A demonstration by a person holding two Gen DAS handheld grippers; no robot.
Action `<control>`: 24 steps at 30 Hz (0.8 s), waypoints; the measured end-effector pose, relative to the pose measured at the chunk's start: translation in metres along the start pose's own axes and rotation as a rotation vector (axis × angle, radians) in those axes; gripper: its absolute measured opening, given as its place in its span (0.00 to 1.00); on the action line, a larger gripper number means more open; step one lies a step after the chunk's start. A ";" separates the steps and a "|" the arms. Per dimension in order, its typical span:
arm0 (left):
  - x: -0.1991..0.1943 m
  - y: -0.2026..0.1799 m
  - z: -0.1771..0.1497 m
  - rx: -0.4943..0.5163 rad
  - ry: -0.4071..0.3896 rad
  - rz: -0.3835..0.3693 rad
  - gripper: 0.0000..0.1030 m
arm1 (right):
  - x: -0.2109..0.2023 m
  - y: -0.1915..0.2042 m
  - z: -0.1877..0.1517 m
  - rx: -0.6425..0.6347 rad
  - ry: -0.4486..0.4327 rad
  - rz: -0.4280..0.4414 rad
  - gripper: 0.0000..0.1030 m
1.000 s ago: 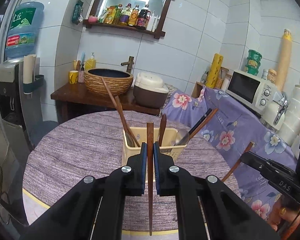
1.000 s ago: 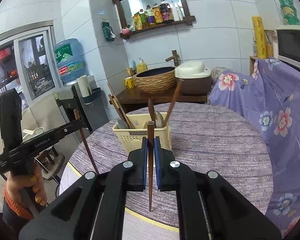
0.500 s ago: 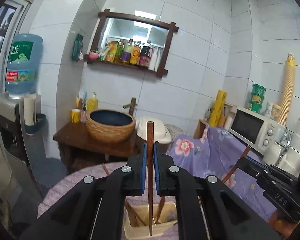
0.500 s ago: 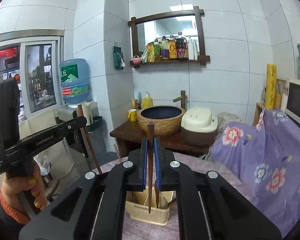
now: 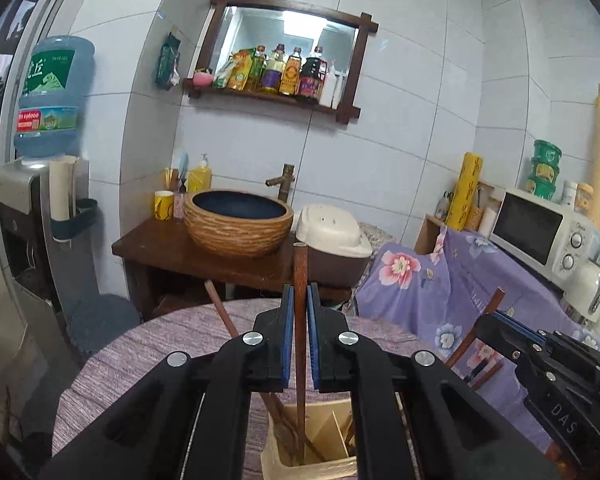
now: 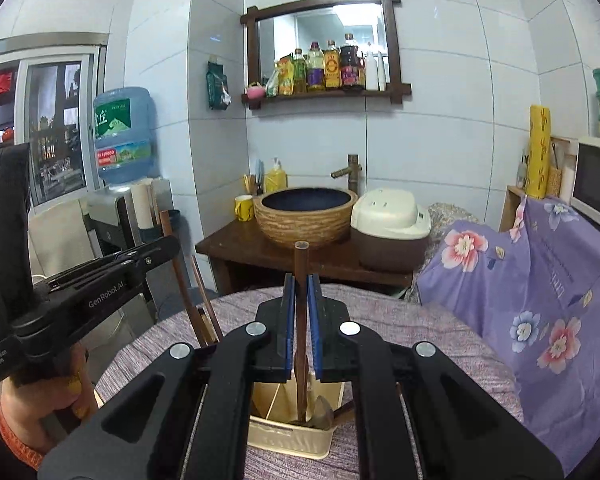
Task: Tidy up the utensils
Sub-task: 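Open the left tool to release its chopstick while the right tool releases its chopstick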
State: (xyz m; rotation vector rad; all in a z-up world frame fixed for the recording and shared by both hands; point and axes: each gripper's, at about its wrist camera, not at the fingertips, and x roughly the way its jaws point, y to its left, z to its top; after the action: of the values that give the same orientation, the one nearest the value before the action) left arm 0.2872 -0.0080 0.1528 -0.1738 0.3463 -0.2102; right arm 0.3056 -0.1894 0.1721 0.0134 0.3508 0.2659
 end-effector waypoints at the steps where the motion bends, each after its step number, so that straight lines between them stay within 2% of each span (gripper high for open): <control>1: 0.002 0.000 -0.007 0.001 0.013 -0.007 0.08 | 0.003 0.000 -0.004 0.003 0.010 0.002 0.07; 10: 0.031 0.008 -0.049 -0.004 0.124 -0.034 0.08 | 0.024 -0.004 -0.032 0.026 0.049 -0.011 0.07; 14: 0.029 0.009 -0.056 0.001 0.117 -0.050 0.08 | 0.029 -0.002 -0.041 0.018 0.072 0.002 0.07; 16: 0.026 0.011 -0.058 0.000 0.125 -0.068 0.20 | 0.029 -0.003 -0.045 0.017 0.063 -0.004 0.08; 18: 0.019 0.014 -0.059 -0.005 0.120 -0.077 0.59 | 0.028 -0.002 -0.049 0.012 0.061 -0.008 0.10; 20: 0.007 0.020 -0.059 0.000 0.084 -0.073 0.66 | 0.024 -0.002 -0.053 0.016 0.056 -0.008 0.20; 22: 0.001 0.027 -0.058 0.007 0.081 -0.070 0.68 | 0.017 0.000 -0.058 0.010 0.034 -0.008 0.48; 24: -0.002 0.038 -0.057 -0.007 0.079 -0.060 0.74 | 0.009 0.004 -0.063 -0.011 0.009 -0.018 0.49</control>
State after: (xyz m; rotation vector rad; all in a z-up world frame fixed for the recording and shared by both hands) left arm 0.2719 0.0212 0.0931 -0.1838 0.4204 -0.2757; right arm 0.2911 -0.1857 0.1100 -0.0020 0.3587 0.2501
